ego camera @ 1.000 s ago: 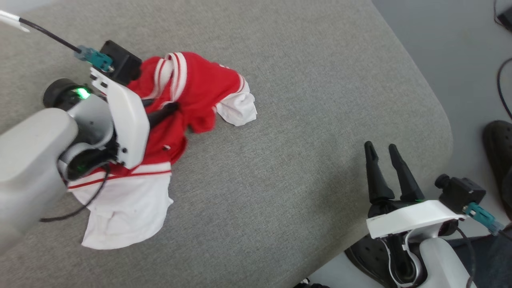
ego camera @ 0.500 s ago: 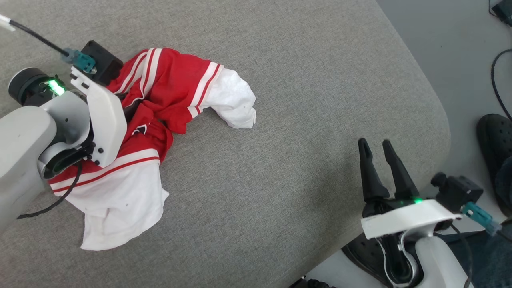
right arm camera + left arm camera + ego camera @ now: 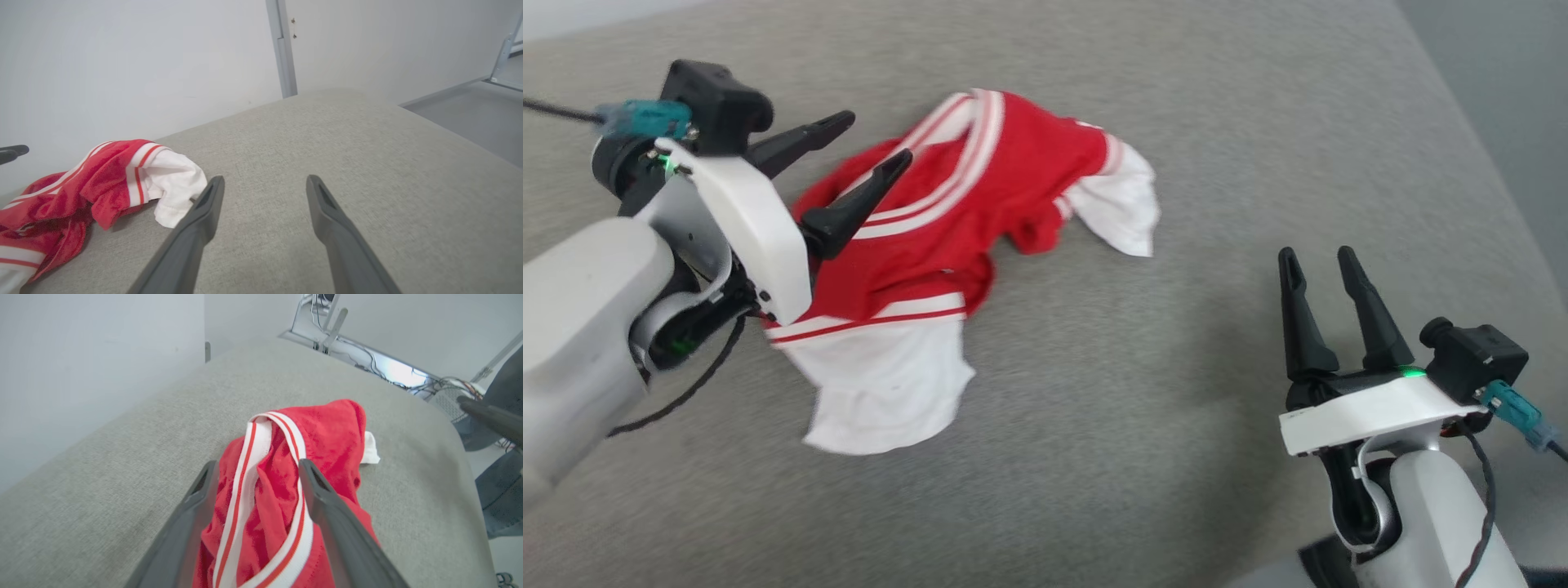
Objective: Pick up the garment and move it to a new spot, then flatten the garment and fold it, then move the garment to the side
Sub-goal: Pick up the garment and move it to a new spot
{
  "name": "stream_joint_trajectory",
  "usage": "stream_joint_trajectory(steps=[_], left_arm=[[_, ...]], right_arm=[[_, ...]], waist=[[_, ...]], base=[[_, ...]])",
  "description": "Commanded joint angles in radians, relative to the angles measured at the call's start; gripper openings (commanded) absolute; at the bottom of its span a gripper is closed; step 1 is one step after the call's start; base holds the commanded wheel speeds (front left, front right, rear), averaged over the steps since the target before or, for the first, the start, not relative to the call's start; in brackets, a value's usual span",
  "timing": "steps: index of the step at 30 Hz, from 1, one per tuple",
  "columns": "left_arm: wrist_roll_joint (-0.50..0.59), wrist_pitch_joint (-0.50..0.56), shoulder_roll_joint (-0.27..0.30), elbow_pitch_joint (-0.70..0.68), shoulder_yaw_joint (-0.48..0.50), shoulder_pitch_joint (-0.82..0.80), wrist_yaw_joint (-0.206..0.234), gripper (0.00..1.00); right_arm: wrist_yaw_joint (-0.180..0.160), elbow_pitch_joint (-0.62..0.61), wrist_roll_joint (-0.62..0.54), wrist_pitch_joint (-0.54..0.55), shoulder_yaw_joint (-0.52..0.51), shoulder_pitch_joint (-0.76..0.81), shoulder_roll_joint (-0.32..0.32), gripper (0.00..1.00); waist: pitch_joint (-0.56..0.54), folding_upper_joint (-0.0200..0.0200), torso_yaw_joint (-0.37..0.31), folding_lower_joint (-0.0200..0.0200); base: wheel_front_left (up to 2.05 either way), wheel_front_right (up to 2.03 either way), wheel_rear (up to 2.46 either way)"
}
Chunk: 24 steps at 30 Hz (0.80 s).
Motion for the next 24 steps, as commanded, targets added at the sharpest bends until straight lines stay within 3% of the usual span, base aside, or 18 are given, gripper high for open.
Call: stream_joint_trajectory(steps=[1, 5, 10, 15, 24], left_arm=[[-0.019, -0.052, -0.002, 0.003, 0.008, 0.035, 0.003, 1.00], [-0.052, -0.179, -0.020, 0.058, 0.017, 0.121, 0.003, 1.00], [-0.099, -0.231, -0.087, 0.161, 0.079, 0.283, 0.003, 1.00], [-0.008, -0.231, -0.174, 0.227, 0.323, 0.476, 0.005, 1.00], [0.352, -0.232, -0.314, 0.175, 0.818, 0.853, 0.042, 1.00]], right_arm=[[0.000, 0.008, -0.026, -0.005, -0.012, -0.010, -0.001, 1.00], [0.000, 0.033, -0.084, -0.005, -0.036, -0.020, -0.001, 1.00], [0.000, 0.067, -0.148, -0.005, -0.076, -0.009, -0.001, 1.00], [0.000, 0.083, -0.194, -0.005, -0.127, 0.029, -0.001, 1.00], [0.000, 0.092, -0.243, -0.005, -0.194, 0.096, -0.001, 1.00]], waist=[[-0.049, 0.0000, 0.090, 0.0000], [-0.086, 0.0000, 0.168, 0.0000], [-0.140, 0.0000, 0.262, 0.0000], [-0.193, 0.0000, 0.349, 0.0000], [-0.266, 0.0000, 0.425, 0.0000]], base=[[0.00, 0.00, 0.00], [0.00, 0.00, 0.00], [0.00, 0.00, 0.00], [0.00, 0.00, 0.00], [0.00, 0.00, 0.00]])
